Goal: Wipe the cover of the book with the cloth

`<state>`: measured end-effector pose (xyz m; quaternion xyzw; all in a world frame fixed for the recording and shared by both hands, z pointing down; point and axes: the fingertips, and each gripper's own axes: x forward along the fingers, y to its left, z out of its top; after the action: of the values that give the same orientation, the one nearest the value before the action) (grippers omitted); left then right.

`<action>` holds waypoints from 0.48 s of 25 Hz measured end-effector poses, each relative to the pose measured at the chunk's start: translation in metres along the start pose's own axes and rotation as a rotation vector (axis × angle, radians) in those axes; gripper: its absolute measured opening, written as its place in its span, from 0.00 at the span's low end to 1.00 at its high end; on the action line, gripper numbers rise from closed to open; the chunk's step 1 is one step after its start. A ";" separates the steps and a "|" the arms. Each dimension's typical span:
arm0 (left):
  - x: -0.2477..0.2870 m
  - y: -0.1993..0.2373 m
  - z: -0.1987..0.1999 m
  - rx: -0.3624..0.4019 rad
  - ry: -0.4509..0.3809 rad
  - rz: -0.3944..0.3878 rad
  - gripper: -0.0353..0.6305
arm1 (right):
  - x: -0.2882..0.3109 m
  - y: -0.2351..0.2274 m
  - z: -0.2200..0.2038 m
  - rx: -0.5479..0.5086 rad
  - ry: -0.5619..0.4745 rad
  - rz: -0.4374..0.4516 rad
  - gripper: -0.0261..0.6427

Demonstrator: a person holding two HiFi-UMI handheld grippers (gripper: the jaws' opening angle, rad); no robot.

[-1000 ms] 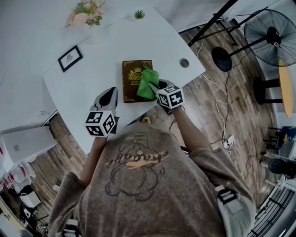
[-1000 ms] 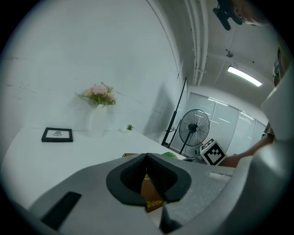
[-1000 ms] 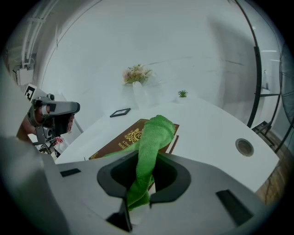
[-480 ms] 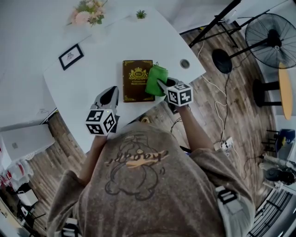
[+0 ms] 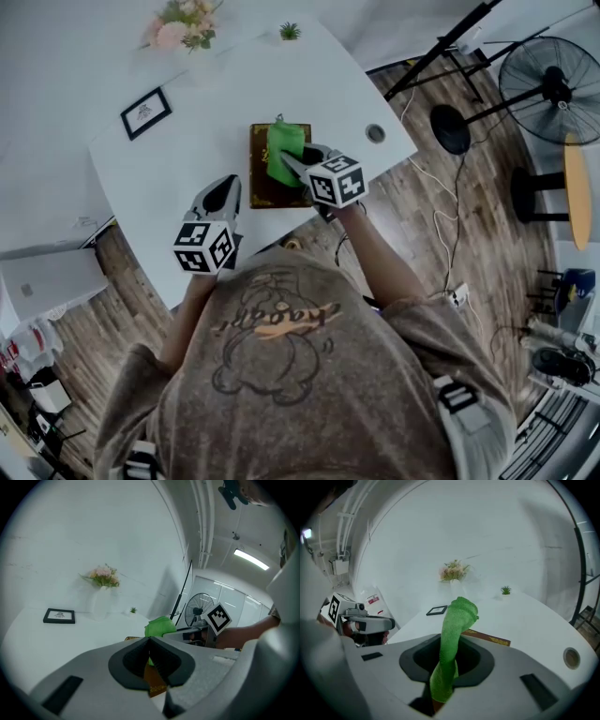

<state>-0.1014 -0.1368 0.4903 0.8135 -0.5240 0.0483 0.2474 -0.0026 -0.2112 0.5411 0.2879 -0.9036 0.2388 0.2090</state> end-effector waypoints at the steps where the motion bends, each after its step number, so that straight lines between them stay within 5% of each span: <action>1: -0.001 0.001 0.000 -0.002 -0.001 0.004 0.06 | 0.007 0.006 0.002 -0.008 0.006 0.015 0.14; 12: -0.009 0.012 0.000 -0.017 -0.010 0.035 0.06 | 0.071 0.022 -0.029 -0.146 0.175 0.031 0.14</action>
<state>-0.1157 -0.1332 0.4919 0.8023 -0.5400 0.0441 0.2506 -0.0619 -0.2091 0.5944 0.2357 -0.9012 0.1997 0.3040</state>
